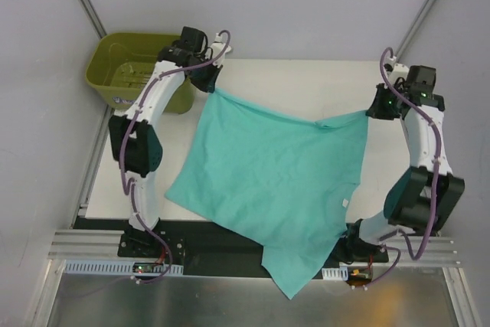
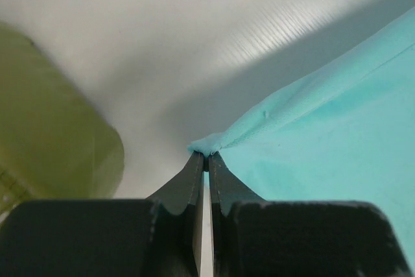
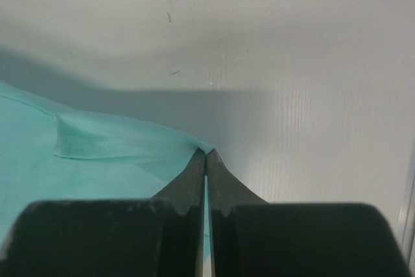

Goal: Roll the t-shirts
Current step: Flatten out the T-shirt at the center of the board, then fold the T-shirt at the center of the board.

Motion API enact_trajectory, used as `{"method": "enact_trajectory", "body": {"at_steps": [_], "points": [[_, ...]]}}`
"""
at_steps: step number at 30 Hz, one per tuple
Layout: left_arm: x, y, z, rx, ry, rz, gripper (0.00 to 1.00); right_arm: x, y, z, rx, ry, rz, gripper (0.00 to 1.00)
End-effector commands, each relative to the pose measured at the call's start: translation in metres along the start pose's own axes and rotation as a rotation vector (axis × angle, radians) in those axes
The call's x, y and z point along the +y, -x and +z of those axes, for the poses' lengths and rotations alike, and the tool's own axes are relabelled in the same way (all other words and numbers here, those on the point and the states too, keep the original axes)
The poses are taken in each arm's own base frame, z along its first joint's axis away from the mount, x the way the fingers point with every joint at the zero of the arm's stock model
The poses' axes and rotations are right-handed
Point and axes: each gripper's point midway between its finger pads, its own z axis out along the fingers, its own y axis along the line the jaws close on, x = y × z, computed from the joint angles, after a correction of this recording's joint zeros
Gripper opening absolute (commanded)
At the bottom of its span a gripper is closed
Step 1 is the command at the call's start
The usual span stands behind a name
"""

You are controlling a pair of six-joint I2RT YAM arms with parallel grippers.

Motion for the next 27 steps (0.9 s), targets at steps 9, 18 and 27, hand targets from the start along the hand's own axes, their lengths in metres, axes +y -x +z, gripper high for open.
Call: {"method": "enact_trajectory", "body": {"at_steps": [9, 18, 27], "points": [[0.069, 0.041, 0.112, -0.073, 0.12, 0.112, 0.0, -0.086, 0.08, 0.149, 0.009, -0.149, -0.074, 0.0], [0.112, 0.065, 0.122, -0.181, 0.272, 0.097, 0.0, -0.083, 0.144, 0.207, -0.118, -0.196, -0.118, 0.01], [0.117, 0.07, 0.115, -0.213, 0.263, 0.09, 0.0, -0.065, 0.166, 0.213, -0.185, -0.184, -0.157, 0.01]]}}
